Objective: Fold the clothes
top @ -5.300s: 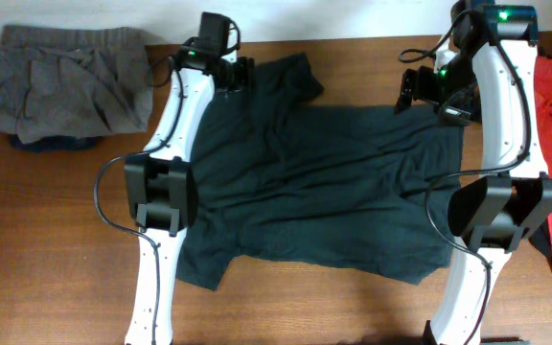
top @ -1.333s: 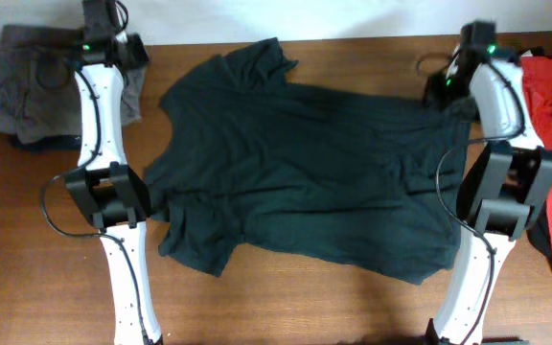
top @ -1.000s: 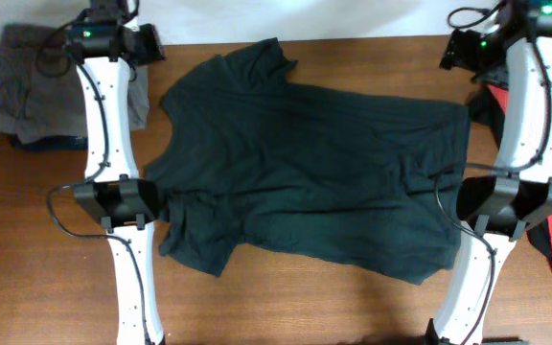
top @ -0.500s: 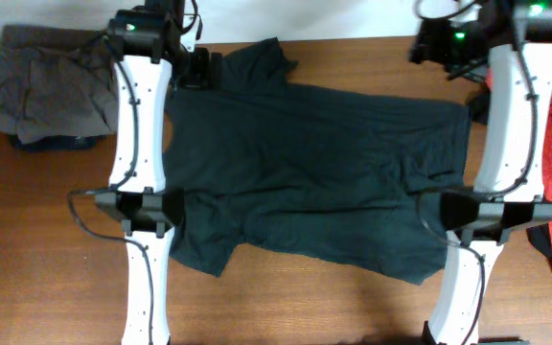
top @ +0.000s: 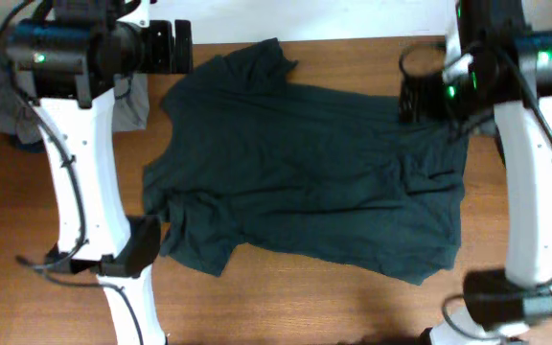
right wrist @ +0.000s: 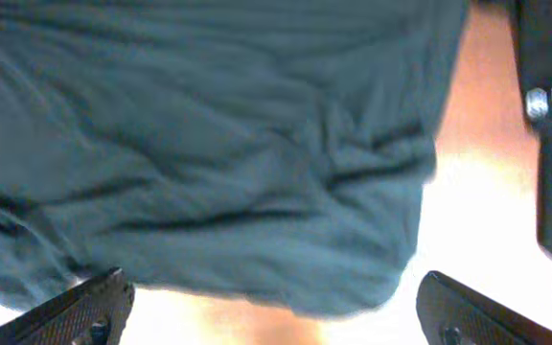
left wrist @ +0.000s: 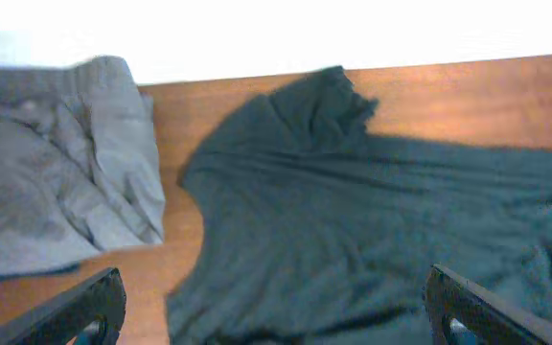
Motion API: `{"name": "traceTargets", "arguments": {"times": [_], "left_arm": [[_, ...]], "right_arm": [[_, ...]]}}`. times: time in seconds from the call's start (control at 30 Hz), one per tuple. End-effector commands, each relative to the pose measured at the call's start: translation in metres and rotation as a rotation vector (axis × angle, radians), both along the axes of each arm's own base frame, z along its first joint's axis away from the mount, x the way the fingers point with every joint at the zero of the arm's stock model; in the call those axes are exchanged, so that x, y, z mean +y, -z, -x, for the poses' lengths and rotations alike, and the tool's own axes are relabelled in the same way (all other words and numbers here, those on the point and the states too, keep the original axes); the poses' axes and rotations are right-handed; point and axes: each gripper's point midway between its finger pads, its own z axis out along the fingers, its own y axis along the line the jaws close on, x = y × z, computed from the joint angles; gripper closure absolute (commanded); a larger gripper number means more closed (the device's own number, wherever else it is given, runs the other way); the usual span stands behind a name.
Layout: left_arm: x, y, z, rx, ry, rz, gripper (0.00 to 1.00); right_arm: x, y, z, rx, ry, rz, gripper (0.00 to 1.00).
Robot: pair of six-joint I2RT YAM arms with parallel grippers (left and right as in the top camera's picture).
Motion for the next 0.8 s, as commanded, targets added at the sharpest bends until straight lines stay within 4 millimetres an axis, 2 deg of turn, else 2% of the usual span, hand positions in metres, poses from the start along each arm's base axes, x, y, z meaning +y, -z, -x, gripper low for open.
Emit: {"name": "traceTargets", "arguments": {"times": [0.0, 0.1, 0.27, 0.3, 0.37, 0.4, 0.43, 0.47, 0.57, 0.63, 0.7, 0.77], "left_arm": [[-0.017, 0.028, 0.009, 0.133, 0.046, 0.050, 0.01], [-0.017, 0.074, 0.015, 0.301, 0.045, 0.035, 0.01], [-0.011, 0.150, 0.022, 0.526, 0.018, 0.014, 0.01], [-0.012, 0.164, 0.019, 0.543, 0.018, 0.015, 0.02], [-0.012, 0.187, 0.013, 0.556, 0.016, 0.013, 0.06], [-0.012, 0.200, 0.010, 0.562, 0.016, 0.013, 0.11], [-0.013, 0.213, 0.008, 0.570, 0.016, 0.012, 0.16], [-0.013, 0.224, 0.008, 0.578, 0.016, 0.012, 0.19], [-0.014, 0.254, 0.006, 0.588, 0.017, 0.013, 0.41], [-0.013, 0.268, -0.002, 0.559, 0.015, 0.017, 0.52], [-0.011, 0.278, -0.012, 0.518, 0.018, 0.019, 0.59], [-0.007, 0.285, -0.020, 0.486, 0.008, 0.023, 0.73]], "right_arm": [[-0.013, 0.035, 0.027, 0.138, 0.036, 0.046, 0.00], [-0.013, 0.070, 0.040, 0.248, 0.033, 0.054, 0.00], [-0.014, 0.129, 0.041, 0.320, 0.035, 0.055, 0.03], [-0.013, 0.140, 0.042, 0.326, 0.036, 0.049, 0.07], [-0.011, 0.159, 0.041, 0.331, 0.039, 0.020, 0.27], [-0.010, 0.167, 0.040, 0.328, 0.044, 0.006, 0.41], [-0.010, 0.175, 0.039, 0.323, 0.049, -0.010, 0.50], [-0.011, 0.182, 0.038, 0.319, 0.056, -0.022, 0.57], [-0.019, 0.197, 0.036, 0.304, 0.087, -0.044, 0.76], [-0.026, 0.203, 0.031, 0.282, 0.109, -0.050, 0.80], [-0.035, 0.206, 0.023, 0.244, 0.136, -0.054, 0.84], [-0.044, 0.208, 0.014, 0.207, 0.161, -0.056, 0.87]]}}
